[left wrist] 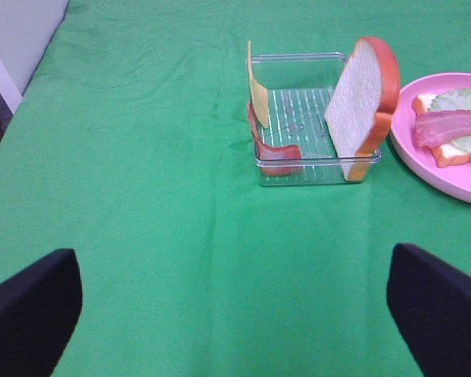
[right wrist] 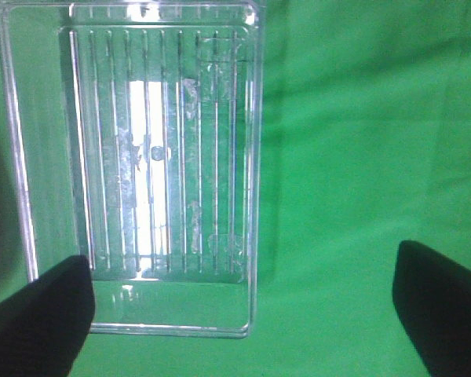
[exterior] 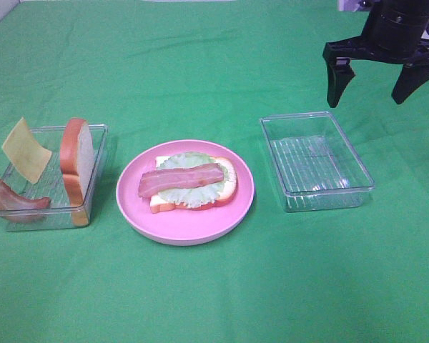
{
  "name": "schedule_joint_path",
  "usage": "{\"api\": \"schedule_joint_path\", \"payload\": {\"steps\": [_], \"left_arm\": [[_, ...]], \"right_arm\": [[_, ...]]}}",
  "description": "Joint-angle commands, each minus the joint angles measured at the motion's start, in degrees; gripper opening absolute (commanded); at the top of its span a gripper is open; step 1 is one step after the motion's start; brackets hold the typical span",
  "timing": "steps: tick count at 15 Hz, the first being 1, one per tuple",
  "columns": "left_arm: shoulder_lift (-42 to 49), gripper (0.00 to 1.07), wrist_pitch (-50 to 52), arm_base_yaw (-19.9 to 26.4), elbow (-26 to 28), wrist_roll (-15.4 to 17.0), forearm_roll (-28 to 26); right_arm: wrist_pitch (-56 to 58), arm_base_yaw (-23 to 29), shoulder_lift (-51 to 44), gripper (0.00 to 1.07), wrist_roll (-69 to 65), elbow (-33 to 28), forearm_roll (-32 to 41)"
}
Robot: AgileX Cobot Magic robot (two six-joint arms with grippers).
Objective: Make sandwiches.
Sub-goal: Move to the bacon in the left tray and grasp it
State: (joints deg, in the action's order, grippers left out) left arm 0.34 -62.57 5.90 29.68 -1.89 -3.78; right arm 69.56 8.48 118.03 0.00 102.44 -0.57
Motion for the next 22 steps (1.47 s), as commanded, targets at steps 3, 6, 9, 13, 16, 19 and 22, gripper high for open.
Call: {"api": "schedule_joint_path", "payload": {"steps": [3,6,9,13,16,19,22], "left_arm": [[0.9,1.02,0.8,0.2,-0.2,-0.2,-0.1],[0.9,1.02,0.8,0.2,-0.2,-0.2,-0.1],[0.9,1.02,0.8,0.2,-0.2,-0.2,-0.1],[0.9,1.02,0.8,0.2,-0.2,-0.2,-0.1],[0.9,1.02,0.8,0.2,-0.2,-0.2,-0.1],[0.9,1.02,0.8,0.2,-0.2,-0.2,-0.1],[0.7,1.02,0.8,0.2,-0.2,-0.1,-0.1]], "right_arm": [[6.4,-0.5,-6.6,0.98,1.4,-10.3,2.2],[1.5,-0.5,-22.2,0.98,-1.0,-29.7,2.3],[-4.2,-0.5,-47.5,0.97,-1.9,-51.5,2.1],[-7.3,-0.5,-74.0,0.97,0.3,-64.4,1.0],[-8.7,-0.5,-94.5,0.97,0.4,-71.2,0.6],[-7.7,-0.5,-111.9,0.97,0.9,-75.5,0.6],[-5.6,-0.5,-120.5,0.97,3.0,-75.6,0.6]]}}
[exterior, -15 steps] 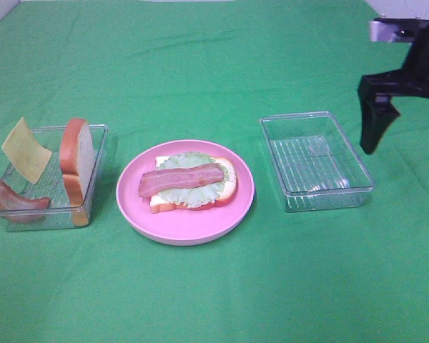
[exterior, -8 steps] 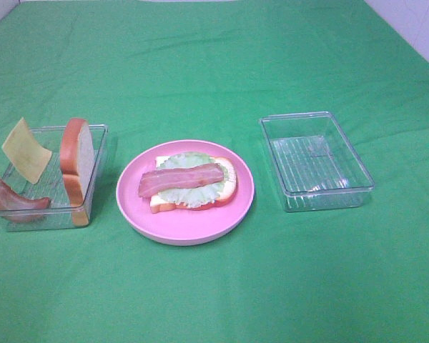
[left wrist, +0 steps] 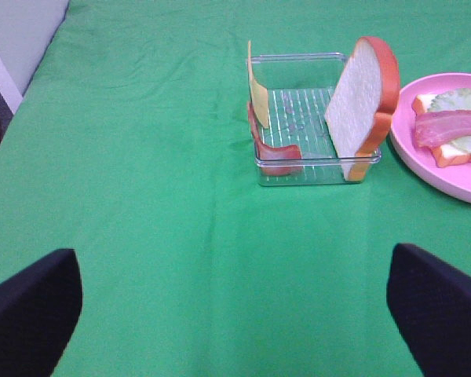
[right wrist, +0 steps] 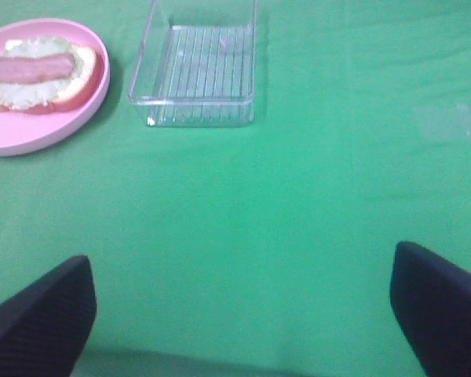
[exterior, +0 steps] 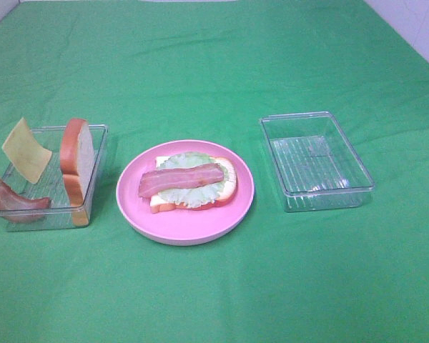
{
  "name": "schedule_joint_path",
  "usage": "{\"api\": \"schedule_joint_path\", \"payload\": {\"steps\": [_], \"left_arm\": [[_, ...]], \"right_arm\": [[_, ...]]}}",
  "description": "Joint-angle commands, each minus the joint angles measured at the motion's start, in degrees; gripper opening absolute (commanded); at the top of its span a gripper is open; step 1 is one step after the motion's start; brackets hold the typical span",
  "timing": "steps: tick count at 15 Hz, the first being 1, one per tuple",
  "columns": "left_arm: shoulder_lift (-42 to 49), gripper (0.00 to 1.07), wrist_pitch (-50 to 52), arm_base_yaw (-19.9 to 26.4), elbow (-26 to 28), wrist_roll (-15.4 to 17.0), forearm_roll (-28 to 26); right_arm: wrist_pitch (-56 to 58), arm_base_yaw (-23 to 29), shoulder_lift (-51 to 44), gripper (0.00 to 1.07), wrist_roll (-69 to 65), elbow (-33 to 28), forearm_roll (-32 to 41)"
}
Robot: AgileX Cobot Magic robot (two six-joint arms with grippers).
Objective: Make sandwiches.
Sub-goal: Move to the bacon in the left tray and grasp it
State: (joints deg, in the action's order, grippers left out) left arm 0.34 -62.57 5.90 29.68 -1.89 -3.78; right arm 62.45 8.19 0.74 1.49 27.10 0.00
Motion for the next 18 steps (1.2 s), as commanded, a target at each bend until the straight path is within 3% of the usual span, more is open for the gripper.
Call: {"api": "schedule_joint_path", "payload": {"steps": [1,10,13,15,17,18], "left_arm": [[0.5,1.02,0.8,0.2,-0.2,-0.1,-0.1],[0.5,1.02,0.8,0.2,-0.2,-0.1,0.1],[0.5,1.02,0.8,0.2,-0.2,-0.1,0.1],[0.5,1.02,0.9,0.2,-0.2,0.1,-0.1],[-3.7,1.02,-1.0,0.2,2.1,3.4,0.2],[-12.5,1.02,-6.9,0.2,7.2,3.8,2.4]], "right_arm": [[2.3,0.0,-2.5,0.97,1.5,-0.3,0.0],[0.6,-0.4,-2.8,0.97,1.3,-1.2,0.5],[0.6,-4.9,-2.8,0.97,1.3,-1.2,0.6],[0.6,-4.8,-2.8,0.97,1.3,-1.2,0.9],[0.6,-4.8,-2.8,0.96,1.3,-1.2,1.0],[0.6,-4.8,-2.8,0.96,1.3,-1.2,1.0]]}}
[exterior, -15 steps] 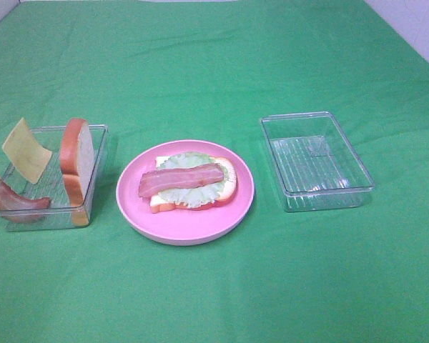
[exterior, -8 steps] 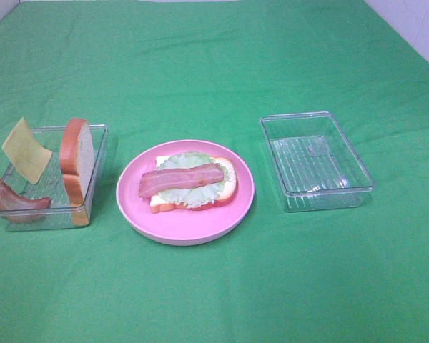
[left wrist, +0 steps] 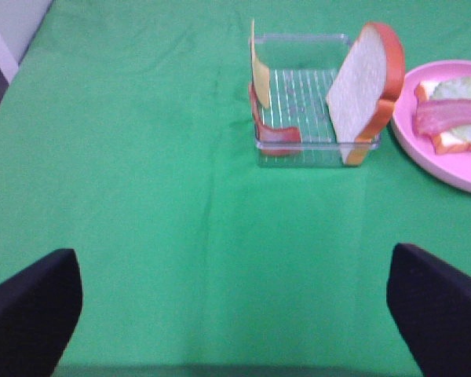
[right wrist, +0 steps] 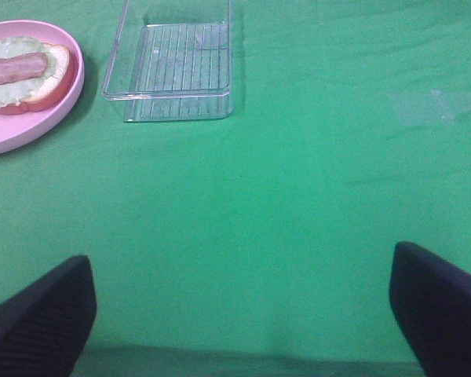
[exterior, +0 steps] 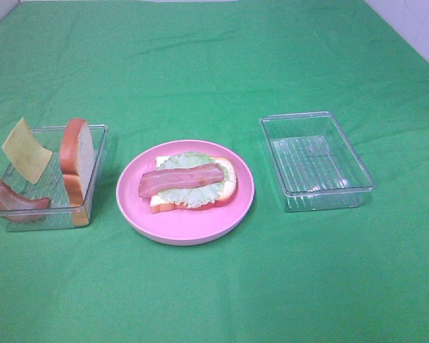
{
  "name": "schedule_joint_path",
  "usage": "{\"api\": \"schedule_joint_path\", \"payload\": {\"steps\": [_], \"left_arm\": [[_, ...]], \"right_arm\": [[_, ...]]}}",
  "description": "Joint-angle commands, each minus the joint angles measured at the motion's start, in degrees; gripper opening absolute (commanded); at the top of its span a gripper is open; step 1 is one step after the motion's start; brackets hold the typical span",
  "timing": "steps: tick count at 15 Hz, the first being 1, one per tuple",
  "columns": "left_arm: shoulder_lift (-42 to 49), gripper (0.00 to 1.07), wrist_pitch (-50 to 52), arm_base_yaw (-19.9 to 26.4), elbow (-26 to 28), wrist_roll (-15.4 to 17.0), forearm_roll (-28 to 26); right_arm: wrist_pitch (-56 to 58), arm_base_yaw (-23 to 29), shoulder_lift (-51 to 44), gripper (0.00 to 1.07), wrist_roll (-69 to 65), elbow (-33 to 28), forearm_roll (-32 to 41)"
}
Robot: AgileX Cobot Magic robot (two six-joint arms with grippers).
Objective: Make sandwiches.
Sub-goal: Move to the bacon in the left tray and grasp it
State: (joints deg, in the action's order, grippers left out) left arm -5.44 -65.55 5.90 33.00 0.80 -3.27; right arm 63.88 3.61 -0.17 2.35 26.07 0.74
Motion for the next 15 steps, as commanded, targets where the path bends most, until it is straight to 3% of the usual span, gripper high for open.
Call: {"api": "schedule_joint_path", "payload": {"steps": [1,5,7,10,13,15], "left_arm": [[-13.3,1.02,-7.3,0.2,8.7,1.3,3.3],[-41.3,1.02,-9.9,0.2,25.3,1.6,4.6],[-54.5,1.02,-9.9,0.2,31.6,-0.4,3.3],[-68.2,1.02,-9.8,0.1,38.3,-3.1,1.0],[-81.2,1.02,-7.4,-1.5,40.5,-0.8,3.3],[-86.9,1.02,-2.9,-6.0,40.5,0.3,3.3]], "right_arm": [[-0.8,-0.2,-1.9,0.96,0.5,-0.2,0.2],[-0.8,-0.2,-1.9,0.96,0.5,-0.2,0.2],[-0.8,-0.2,-1.9,0.96,0.5,-0.2,0.2],[-0.8,-0.2,-1.9,0.96,0.5,-0.2,0.2],[-0.8,-0.2,-1.9,0.96,0.5,-0.2,0.2],[-0.8,-0.2,-1.9,0.96,0.5,-0.2,0.2]]}}
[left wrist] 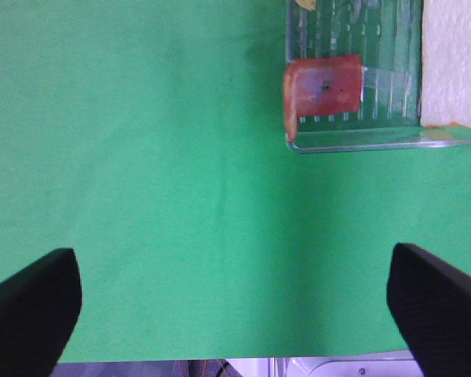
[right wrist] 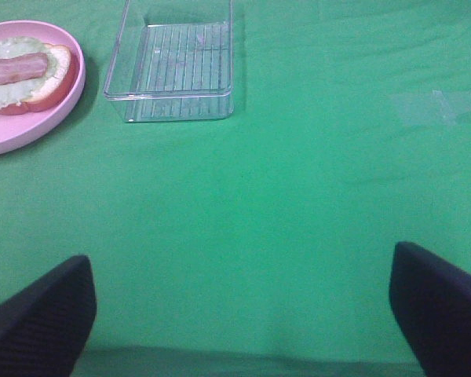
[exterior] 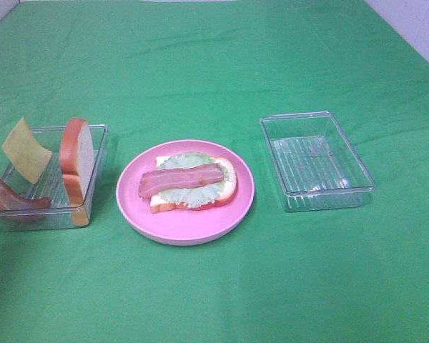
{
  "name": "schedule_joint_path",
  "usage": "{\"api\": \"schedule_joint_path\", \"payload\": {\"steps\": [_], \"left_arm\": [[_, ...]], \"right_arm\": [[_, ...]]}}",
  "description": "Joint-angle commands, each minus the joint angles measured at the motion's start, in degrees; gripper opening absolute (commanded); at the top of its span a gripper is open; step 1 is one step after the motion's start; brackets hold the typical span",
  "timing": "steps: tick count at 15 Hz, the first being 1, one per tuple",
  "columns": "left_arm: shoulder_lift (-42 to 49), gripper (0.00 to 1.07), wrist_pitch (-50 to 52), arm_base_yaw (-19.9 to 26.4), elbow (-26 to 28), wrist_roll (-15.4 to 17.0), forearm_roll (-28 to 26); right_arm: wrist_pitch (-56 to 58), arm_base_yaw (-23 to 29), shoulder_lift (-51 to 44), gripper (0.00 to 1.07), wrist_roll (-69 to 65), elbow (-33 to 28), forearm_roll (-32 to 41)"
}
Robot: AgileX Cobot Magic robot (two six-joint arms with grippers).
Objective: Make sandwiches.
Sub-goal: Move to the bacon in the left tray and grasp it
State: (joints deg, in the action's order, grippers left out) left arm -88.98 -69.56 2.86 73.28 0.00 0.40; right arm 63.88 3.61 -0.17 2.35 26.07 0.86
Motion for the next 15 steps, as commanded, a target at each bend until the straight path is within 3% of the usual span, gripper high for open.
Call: {"api": "schedule_joint_path", "payload": {"steps": [1,3,4,8,15], "left_arm": [[-6.3,1.02,3.4,-4.8,0.2,2.8,-0.4],[-10.8,1.02,6.2,-5.6,0.2,6.2,-0.7],[-12.8,1.02,7.5,-5.6,0.2,6.5,-0.8],[-18.3,1.02,11.6,-5.6,0.2,6.5,-1.1],[-21.1,0.83,11.9,-5.6,0.2,5.4,-2.0]], "right_arm": [[-0.8,-0.2,-1.9,0.96,0.5,-0.2,0.1],[-0.8,-0.2,-1.9,0.96,0.5,-0.2,0.1],[-0.8,-0.2,-1.9,0.96,0.5,-0.2,0.1],[-0.8,-0.2,-1.9,0.96,0.5,-0.2,0.1],[-0.8,-0.2,-1.9,0.96,0.5,-0.2,0.1]]}}
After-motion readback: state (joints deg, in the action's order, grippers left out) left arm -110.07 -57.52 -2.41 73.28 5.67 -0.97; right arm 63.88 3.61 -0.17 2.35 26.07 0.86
